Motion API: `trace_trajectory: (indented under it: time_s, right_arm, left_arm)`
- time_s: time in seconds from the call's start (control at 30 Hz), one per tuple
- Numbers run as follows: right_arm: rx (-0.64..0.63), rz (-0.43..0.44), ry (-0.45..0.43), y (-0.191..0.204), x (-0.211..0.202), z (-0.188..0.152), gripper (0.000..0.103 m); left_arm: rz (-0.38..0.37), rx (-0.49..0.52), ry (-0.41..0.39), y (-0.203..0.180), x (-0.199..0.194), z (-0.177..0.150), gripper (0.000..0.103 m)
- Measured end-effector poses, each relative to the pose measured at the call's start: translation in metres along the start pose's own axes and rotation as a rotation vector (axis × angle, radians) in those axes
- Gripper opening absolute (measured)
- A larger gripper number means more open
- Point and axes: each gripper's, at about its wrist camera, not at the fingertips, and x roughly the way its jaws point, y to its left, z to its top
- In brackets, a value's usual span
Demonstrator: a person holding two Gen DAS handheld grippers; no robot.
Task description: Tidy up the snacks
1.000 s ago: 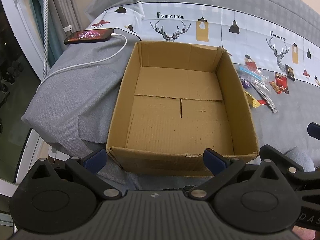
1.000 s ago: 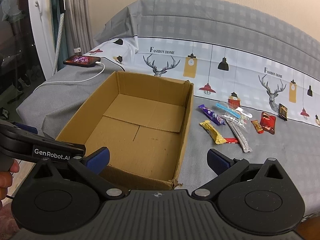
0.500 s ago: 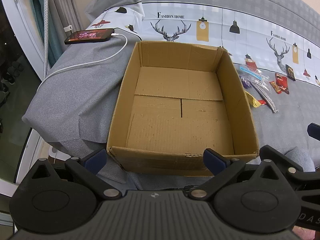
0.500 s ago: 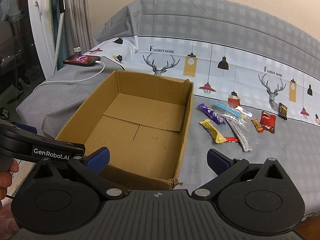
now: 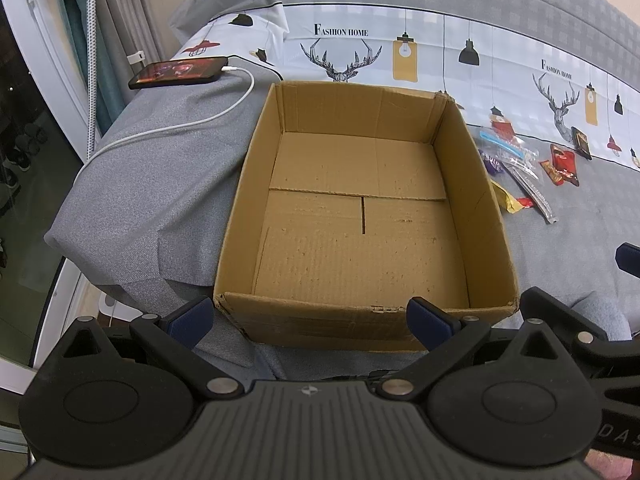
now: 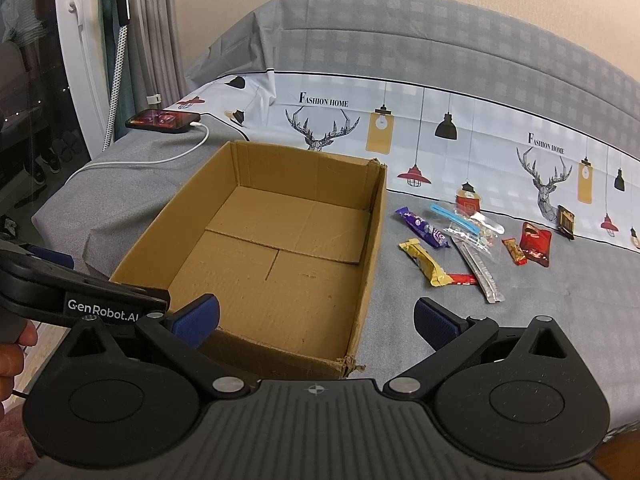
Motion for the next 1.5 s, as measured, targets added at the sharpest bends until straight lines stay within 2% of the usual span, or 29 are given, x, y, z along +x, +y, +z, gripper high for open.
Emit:
trace_trajectory:
  time_s: [0.57, 0.93, 1.1, 1.23, 1.33, 1.43, 1.5]
  right_arm:
    - [0.021, 0.013, 0.008, -0.004, 0.005, -0.004, 0.103]
    - [0.125, 0.027, 0.027, -0.038, 0.021, -0.003, 0.103]
    - [0.212, -0.044, 0.024, -0.086, 0.042, -0.005, 0.103]
    - [0.277, -0.16, 0.007, -0.149, 0.074, -0.006, 0.103]
    - [0.306, -0.264, 0.006, -0.205, 0.115, -0.005, 0.103]
    - [0.336, -0.291, 0.068, -0.248, 0.169, 0.0, 0.103]
    - [0.361, -0.259, 0.094, -0.269, 0.202, 0.003, 0.103]
  left_arm:
    - [0.023, 0.022, 0.021, -0.009, 0.006, 0.003, 0.103]
    - [0.062, 0.047, 0.041, -0.023, 0.015, 0.02, 0.103]
    - [0.086, 0.048, 0.055, -0.033, 0.023, 0.038, 0.103]
    - [0.088, 0.06, 0.07, -0.05, 0.031, 0.06, 0.103]
    - [0.088, 0.064, 0.083, -0.064, 0.037, 0.076, 0.103]
    - [0.082, 0.059, 0.099, -0.078, 0.045, 0.094, 0.103]
    - [0.078, 0.055, 0.11, -0.087, 0.051, 0.105, 0.103]
